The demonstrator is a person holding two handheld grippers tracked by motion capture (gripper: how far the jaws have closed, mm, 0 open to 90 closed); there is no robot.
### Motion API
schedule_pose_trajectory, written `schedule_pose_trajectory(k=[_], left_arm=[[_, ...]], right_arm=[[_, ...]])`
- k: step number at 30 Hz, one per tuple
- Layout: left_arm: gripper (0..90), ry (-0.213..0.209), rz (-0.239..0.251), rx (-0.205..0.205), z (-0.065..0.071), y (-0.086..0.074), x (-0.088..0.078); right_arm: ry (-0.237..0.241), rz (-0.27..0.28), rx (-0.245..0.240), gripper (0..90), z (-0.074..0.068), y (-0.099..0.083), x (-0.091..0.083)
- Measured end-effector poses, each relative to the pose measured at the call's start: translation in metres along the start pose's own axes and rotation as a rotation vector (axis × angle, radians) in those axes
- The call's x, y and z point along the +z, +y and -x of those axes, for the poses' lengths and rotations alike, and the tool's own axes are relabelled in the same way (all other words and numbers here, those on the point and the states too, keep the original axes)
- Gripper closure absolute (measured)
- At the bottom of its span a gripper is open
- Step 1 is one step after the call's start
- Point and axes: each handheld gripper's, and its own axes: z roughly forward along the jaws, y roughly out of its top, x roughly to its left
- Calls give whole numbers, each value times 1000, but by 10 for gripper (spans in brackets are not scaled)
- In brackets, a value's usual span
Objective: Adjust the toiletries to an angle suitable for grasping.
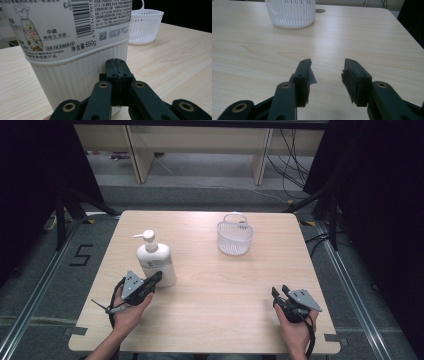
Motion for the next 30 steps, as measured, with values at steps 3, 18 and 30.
schedule_pose_trajectory(k=[3,18,30], left_arm=[[893,-4,7,-2,0,0,-1],[622,97,5,-61,-44,-28,-50],[517,159,29,-94,-55,-38,-52]], right_arm=[[-1,-5,11,567,-1,0,0],[174,168,-108,415,-65,25,-16],[344,203,-147,419,-136,65,-3]])
